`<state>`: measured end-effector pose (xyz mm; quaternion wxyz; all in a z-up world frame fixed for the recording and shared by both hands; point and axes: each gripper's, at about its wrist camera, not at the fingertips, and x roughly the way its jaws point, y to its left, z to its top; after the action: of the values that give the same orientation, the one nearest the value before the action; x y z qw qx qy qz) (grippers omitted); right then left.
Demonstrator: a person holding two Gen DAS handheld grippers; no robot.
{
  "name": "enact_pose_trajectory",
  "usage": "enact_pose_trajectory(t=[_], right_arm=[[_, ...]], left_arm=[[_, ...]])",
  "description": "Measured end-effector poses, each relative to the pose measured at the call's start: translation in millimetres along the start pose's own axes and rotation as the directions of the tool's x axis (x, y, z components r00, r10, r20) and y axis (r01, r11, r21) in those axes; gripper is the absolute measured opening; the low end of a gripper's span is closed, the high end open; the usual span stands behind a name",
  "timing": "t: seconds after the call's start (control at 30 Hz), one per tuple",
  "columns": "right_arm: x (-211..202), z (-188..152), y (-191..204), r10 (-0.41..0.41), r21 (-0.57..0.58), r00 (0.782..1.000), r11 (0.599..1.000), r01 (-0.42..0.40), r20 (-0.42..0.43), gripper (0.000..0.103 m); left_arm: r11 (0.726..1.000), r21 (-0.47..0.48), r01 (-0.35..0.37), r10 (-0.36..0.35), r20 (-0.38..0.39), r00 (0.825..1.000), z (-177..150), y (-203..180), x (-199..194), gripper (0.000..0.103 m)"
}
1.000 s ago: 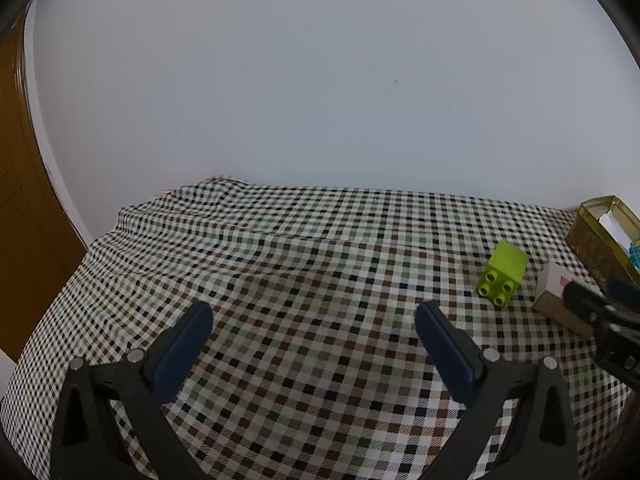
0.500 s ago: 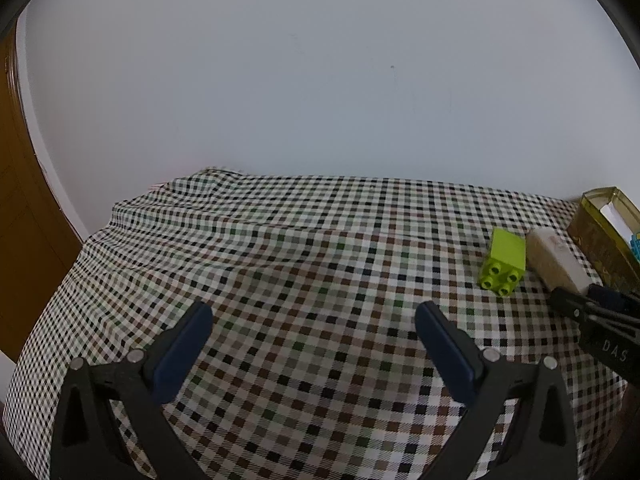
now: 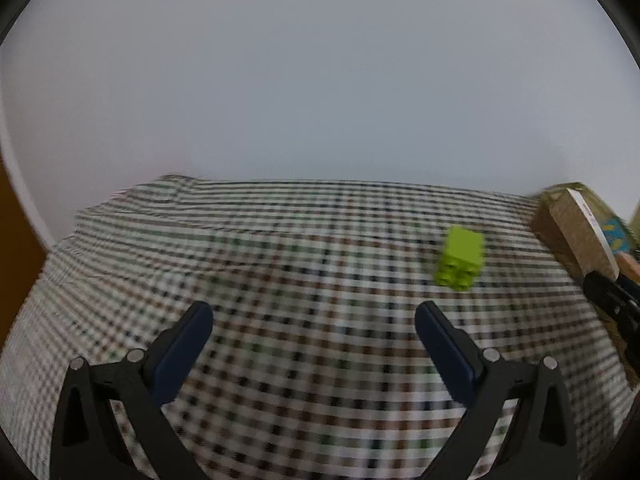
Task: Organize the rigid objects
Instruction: 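Grasp the green Lego cube with the left gripper while the right grasps the white box, then lift and carry the green cube and white box over the tray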
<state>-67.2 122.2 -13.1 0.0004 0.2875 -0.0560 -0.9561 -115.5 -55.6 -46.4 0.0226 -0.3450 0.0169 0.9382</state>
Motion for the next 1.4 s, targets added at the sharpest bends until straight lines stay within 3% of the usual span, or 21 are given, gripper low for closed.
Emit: enact_pose_trajectory(t=[0.1,0.23,0.37,0.43,0.57,0.63,0.73,0.97,1.13,1.3,1.4], right_arm=[[-18,-4,-3,-0.039,-0.012,0.998,0.999,0.039,0.052,0.045],[-30,1,-8,-0.061,0.000,0.991,0.998,0.062,0.116,0.045],[-34,5,-23,-0.083,0.037,0.990,0.996,0.079,0.111,0.045],[-31,5,-27,-0.091,0.056,0.990,0.995,0.085,0.103,0.045],[-29,5,-32,-0.099,0.088,0.991,0.992,0.091,0.092,0.045],[-28,4,-32,-0.099,0.092,0.991,0.992,0.091,0.088,0.045],[-27,4,-29,-0.100,0.080,0.991,0.992,0.093,0.087,0.045],[-26,0,-22,-0.105,0.062,0.990,0.993,0.100,0.093,0.045],[-29,-1,-24,-0.112,0.064,0.987,0.992,0.105,0.111,0.045],[-31,-1,-23,-0.117,0.060,0.986,0.992,0.110,0.121,0.045],[-32,-1,-22,-0.121,0.051,0.984,0.992,0.116,0.131,0.045]], left_arm=[[0.998,-0.003,0.057,-0.057,0.001,0.998,3,-12,3,0.097],[0.996,0.063,0.067,-0.067,0.000,0.998,13,-40,13,0.090],[0.986,0.100,0.133,-0.132,-0.018,0.991,27,-67,25,0.081],[0.984,0.130,0.125,-0.122,-0.028,0.992,31,-80,31,0.070],[0.982,0.146,0.120,-0.109,-0.079,0.991,39,-97,53,0.059],[0.981,0.150,0.121,-0.102,-0.131,0.986,38,-102,66,0.044],[0.982,0.122,0.143,-0.119,-0.185,0.976,38,-98,75,0.033],[0.992,0.074,0.105,-0.092,-0.168,0.981,30,-79,58,0.031],[0.995,0.091,0.036,-0.032,-0.051,0.998,28,-75,23,0.031],[0.995,0.098,-0.025,0.021,0.045,0.999,19,-76,-5,0.031],[0.996,0.085,-0.025,0.021,0.054,0.998,15,-74,-13,0.031]])
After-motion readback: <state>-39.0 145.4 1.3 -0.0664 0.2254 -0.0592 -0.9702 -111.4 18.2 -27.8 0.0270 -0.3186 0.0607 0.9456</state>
